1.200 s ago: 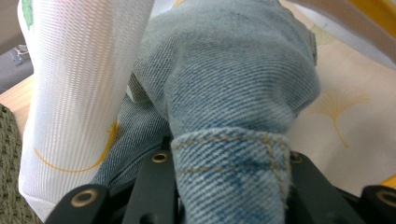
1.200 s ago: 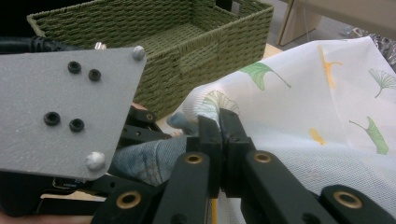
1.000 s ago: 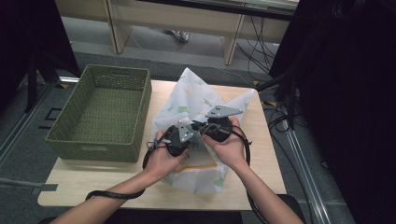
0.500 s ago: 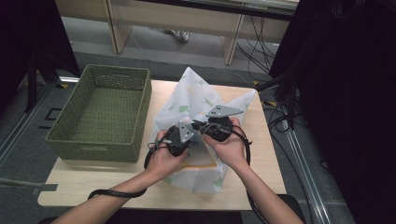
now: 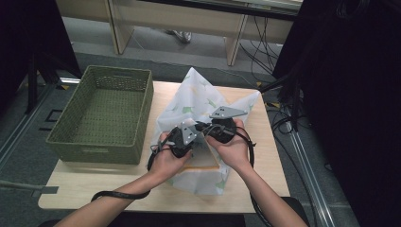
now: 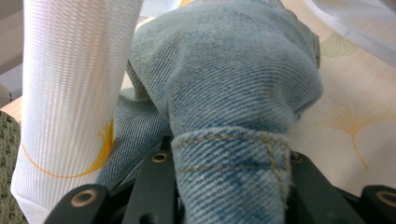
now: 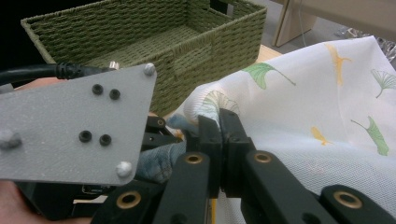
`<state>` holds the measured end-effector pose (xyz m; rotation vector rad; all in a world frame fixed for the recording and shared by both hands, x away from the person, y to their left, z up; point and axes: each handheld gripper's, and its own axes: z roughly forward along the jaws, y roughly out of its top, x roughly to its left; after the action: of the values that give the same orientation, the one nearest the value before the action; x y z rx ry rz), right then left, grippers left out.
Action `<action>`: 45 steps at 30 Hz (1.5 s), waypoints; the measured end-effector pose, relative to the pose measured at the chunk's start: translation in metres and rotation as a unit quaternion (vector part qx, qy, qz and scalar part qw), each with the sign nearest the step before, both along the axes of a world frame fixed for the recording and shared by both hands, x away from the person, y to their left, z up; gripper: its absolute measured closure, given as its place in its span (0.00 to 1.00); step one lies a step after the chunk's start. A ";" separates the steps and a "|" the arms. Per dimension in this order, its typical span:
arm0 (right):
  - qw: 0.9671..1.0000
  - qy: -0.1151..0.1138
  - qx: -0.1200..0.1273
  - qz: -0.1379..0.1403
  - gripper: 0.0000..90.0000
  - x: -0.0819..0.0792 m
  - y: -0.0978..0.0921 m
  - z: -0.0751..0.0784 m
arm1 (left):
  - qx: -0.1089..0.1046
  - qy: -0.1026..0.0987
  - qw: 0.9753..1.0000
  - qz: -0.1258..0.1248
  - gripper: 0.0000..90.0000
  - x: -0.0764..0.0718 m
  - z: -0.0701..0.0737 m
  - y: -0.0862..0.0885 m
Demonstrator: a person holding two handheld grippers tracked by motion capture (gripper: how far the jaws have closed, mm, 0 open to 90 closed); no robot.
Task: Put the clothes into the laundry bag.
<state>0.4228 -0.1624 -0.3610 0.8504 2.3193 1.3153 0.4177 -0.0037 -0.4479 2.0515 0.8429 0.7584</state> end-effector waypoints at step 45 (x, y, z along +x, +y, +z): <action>1.000 -0.002 0.001 -0.013 1.00 0.003 -0.006 -0.001 | -0.031 -0.042 0.998 0.019 0.77 0.017 -0.015 -0.013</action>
<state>0.4254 -0.1679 -0.3617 0.8748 2.2966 1.3068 0.4350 -0.0167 -0.4628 1.9408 0.8485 0.8243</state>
